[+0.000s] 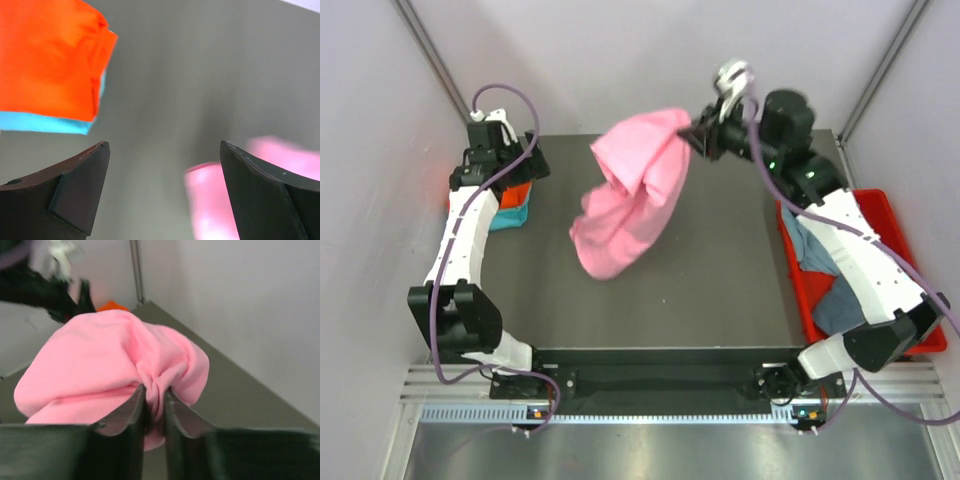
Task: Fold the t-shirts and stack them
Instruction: Move the tshirt to the center of the board
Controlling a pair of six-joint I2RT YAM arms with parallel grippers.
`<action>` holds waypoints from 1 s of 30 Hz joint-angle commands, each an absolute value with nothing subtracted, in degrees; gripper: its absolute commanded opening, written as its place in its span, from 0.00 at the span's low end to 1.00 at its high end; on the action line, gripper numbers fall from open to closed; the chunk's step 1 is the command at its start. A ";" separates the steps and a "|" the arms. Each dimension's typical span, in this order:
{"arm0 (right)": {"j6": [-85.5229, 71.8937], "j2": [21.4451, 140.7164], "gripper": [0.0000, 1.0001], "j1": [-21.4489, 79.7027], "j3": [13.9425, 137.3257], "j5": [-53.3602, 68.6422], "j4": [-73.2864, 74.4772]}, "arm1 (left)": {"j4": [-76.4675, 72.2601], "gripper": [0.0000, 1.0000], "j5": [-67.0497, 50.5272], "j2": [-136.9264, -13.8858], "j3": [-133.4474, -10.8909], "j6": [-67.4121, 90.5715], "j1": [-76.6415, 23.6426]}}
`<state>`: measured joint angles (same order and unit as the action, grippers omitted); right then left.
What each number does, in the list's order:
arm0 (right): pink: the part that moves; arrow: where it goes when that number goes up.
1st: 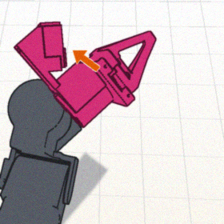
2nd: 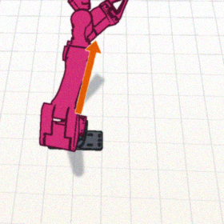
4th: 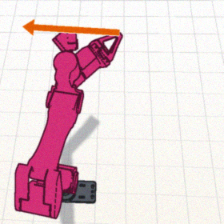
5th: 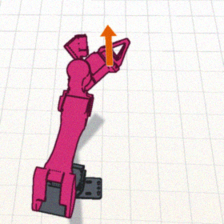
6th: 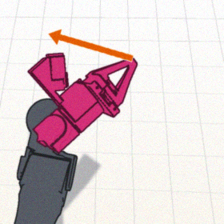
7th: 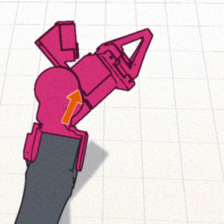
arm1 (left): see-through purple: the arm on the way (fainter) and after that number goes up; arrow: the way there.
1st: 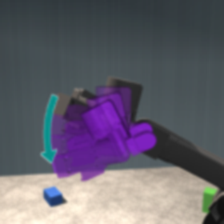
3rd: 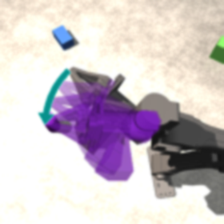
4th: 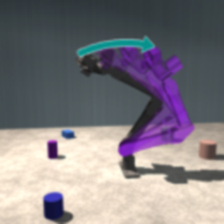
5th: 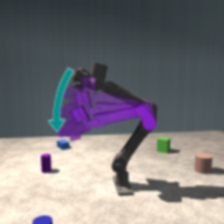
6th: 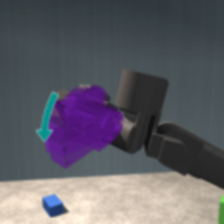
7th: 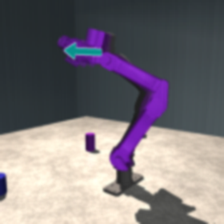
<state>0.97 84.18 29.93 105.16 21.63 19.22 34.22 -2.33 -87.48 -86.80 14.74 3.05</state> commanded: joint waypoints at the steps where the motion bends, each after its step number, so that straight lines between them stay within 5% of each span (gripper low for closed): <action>1: 5.89 81.13 0.24 27.52 86.74 12.33 19.87 | 32.17 0.95 -7.54 -83.59 -85.09 16.00 2.99; 6: -2.10 75.86 0.44 13.55 72.26 13.09 19.25 | 33.31 0.93 -13.79 -82.01 -81.57 16.43 2.99; 11: -0.44 70.93 0.54 11.25 67.59 16.68 18.90 | 33.93 0.88 -20.98 -80.16 -72.44 20.12 2.99; 19: 1.76 72.77 0.57 13.26 64.51 27.86 18.63 | 30.41 0.82 -28.38 -81.11 -54.60 30.84 2.99; 30: 4.13 87.18 0.60 22.40 76.02 29.09 17.05 | 29.71 0.77 -27.69 -84.90 -49.31 37.44 3.95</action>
<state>2.87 85.19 19.99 70.41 27.16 20.99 32.56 -27.42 -85.06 -49.56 35.05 3.36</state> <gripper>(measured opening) 0.595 0.771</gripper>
